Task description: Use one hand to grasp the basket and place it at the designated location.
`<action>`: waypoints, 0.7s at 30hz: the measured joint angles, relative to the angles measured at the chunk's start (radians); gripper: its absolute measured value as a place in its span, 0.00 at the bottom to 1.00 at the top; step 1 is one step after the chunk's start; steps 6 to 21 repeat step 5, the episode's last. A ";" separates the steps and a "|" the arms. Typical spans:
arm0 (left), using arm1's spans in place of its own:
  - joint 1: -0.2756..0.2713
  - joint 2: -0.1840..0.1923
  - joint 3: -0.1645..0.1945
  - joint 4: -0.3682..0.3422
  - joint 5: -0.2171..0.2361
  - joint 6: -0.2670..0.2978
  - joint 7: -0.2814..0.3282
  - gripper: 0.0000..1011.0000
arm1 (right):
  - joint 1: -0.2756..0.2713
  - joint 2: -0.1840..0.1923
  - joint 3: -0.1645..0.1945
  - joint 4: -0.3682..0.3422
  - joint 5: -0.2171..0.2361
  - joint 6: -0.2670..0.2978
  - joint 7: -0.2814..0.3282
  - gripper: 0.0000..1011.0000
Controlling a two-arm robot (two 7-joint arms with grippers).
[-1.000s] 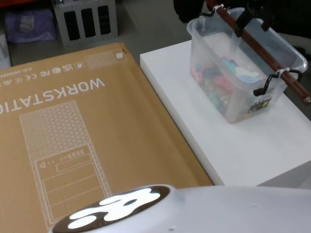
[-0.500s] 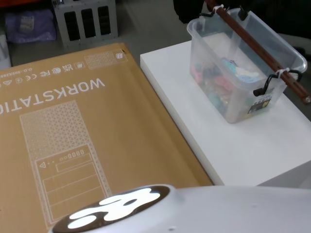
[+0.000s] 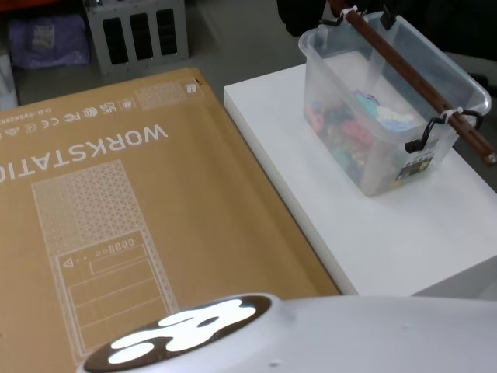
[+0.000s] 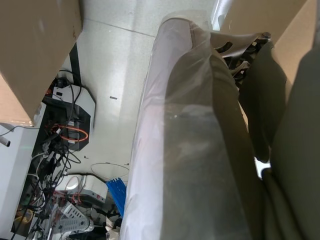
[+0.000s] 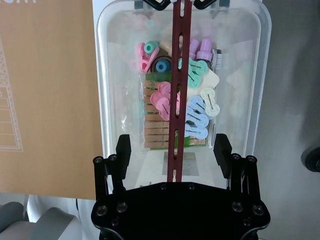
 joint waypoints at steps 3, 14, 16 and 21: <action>0.000 0.000 0.000 0.000 0.000 0.000 0.000 0.00 | 0.000 0.000 0.000 0.001 0.000 0.000 0.000 0.99; 0.000 0.000 0.000 0.000 0.000 0.000 0.000 0.00 | 0.000 0.000 0.000 0.001 0.000 0.000 0.000 0.99; 0.000 0.000 0.000 0.000 0.000 0.000 0.000 0.00 | 0.000 0.000 0.000 0.001 0.000 0.000 0.000 0.99; 0.000 0.000 0.000 0.000 0.000 0.000 0.000 0.00 | 0.000 0.000 0.000 0.001 0.000 0.000 0.000 0.99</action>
